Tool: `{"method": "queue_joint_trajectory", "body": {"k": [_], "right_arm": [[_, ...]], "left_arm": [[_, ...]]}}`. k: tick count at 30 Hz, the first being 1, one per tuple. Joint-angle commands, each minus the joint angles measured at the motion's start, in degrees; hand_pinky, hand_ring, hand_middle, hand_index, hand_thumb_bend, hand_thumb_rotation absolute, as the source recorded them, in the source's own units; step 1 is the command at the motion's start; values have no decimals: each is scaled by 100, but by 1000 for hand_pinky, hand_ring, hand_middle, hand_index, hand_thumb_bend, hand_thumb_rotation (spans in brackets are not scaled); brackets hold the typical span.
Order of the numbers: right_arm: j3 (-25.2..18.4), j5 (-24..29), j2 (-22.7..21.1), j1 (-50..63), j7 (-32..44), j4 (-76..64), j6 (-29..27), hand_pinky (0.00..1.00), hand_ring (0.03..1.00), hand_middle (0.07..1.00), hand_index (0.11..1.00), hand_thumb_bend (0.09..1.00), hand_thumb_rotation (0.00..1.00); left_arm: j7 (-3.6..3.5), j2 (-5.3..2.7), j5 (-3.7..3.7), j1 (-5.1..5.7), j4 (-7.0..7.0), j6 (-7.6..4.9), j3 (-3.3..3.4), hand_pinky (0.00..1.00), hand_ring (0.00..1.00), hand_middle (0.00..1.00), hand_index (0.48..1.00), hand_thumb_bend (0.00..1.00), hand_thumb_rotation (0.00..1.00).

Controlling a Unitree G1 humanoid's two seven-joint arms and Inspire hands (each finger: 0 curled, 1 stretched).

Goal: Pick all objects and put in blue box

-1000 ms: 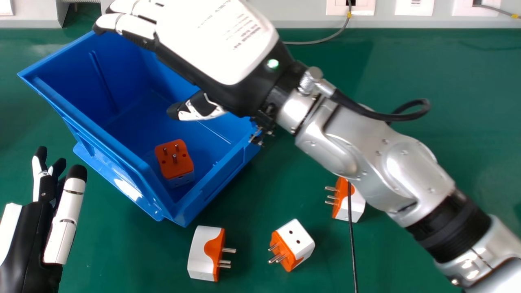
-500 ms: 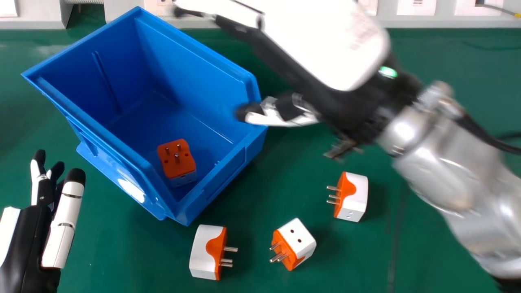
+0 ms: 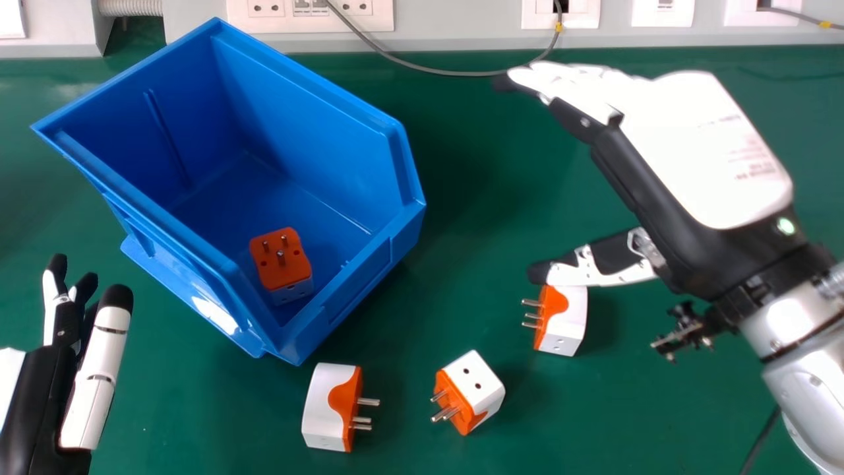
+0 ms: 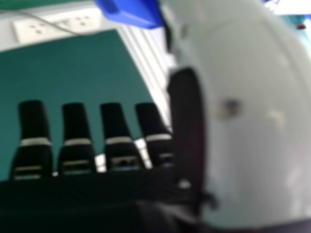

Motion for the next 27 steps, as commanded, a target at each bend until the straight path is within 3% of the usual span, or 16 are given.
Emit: {"method": "queue_joint_trajectory", "body": {"k": [1,8,14,20,24,27], "right_arm": [[-89,4,16,77,6,-22,47,700,812,840,830,716,0],[132,-210,135,298,75,298,319,707,817,846,836,709,0],[424,-294,383,413,87,549,625,746,839,866,850,701,43],[547,-185,469,415,-7,988,628,801,887,909,877,694,137],[655,-251,508,360,-125,1270,633,819,906,925,889,696,180],[748,-329,548,307,-236,1484,666,833,916,931,896,701,215]], "left_arm": [[-10,-22,-67,32,-188,-130,43,898,964,996,1000,438,1000],[-7,-46,-90,95,-143,-281,30,898,965,996,1000,439,1000],[-28,-88,-125,166,-203,-319,-8,897,964,995,1000,441,1000],[-42,-91,-139,171,-189,-315,7,893,962,995,1000,445,1000],[-76,-81,-212,138,-114,-336,40,893,963,995,1000,443,1000],[-99,-91,-249,134,-140,-293,68,894,965,997,1000,440,1000]]}}
